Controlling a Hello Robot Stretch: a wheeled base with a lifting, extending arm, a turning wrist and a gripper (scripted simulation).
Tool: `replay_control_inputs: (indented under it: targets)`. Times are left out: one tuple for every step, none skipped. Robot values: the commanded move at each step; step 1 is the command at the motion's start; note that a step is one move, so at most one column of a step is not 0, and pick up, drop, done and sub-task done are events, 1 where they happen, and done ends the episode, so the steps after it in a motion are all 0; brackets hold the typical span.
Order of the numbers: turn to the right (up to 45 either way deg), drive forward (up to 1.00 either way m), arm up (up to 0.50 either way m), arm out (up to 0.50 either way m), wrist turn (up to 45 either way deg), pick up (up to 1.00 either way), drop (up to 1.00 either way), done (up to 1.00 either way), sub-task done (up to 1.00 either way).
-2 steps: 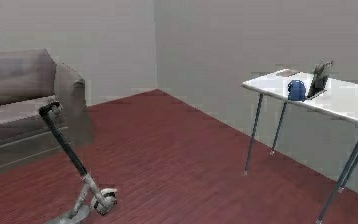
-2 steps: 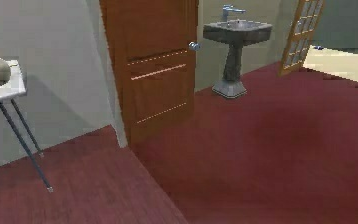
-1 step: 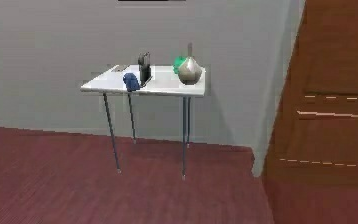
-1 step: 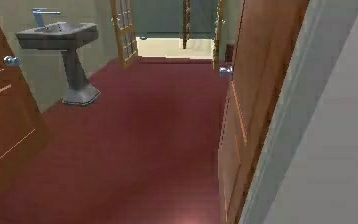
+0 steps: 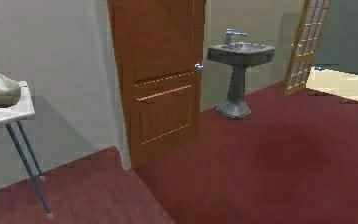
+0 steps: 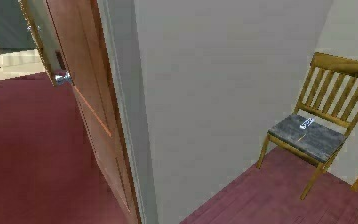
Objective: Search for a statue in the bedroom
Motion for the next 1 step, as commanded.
replay_control_inputs:
  targets:
    - [3.0, 0.00, 0.00, 0.00, 0.0, 0.00, 0.00, 0.00, 0.00]
